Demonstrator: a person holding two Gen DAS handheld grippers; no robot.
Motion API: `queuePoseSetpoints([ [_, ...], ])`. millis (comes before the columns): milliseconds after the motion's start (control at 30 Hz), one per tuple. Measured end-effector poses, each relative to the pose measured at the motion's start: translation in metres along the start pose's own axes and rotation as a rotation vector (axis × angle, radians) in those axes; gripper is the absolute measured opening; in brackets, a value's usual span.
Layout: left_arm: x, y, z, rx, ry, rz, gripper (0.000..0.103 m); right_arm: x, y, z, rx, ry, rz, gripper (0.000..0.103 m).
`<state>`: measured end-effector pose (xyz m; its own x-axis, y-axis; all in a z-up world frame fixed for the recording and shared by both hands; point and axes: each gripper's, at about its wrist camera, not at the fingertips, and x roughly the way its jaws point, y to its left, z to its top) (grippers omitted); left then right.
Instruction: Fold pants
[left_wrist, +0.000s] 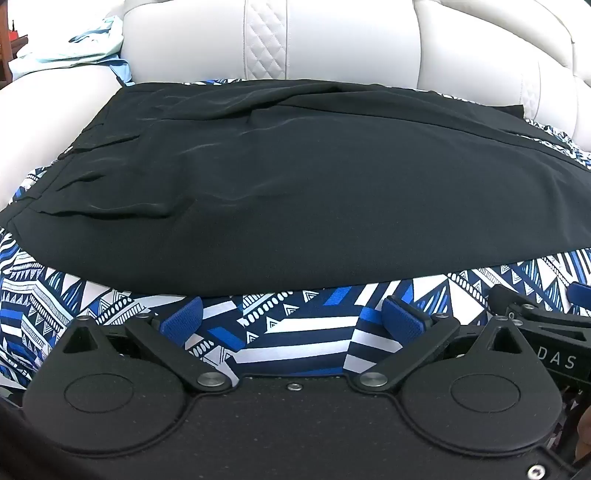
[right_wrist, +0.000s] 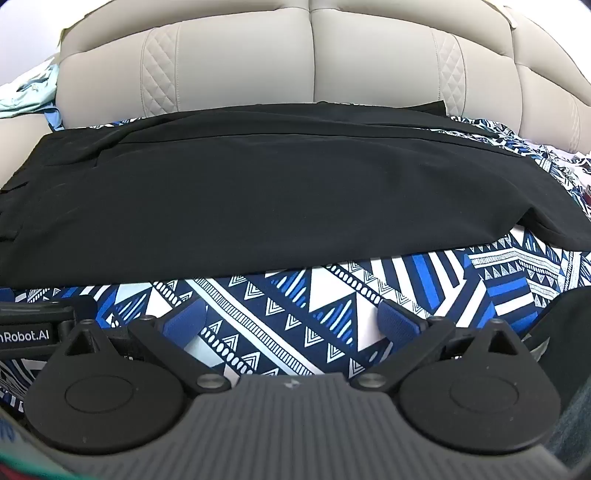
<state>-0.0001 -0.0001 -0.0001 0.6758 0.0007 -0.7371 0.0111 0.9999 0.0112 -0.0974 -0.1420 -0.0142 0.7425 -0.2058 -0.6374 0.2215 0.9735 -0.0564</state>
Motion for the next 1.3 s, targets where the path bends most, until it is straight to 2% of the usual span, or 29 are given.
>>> queuePoseSetpoints([
  [1300,0.0031,0.0009,0.0008,-0.004,0.011,-0.004,0.103,-0.0005,0.0001,-0.0002,-0.004,0.001,0.007,0.103],
])
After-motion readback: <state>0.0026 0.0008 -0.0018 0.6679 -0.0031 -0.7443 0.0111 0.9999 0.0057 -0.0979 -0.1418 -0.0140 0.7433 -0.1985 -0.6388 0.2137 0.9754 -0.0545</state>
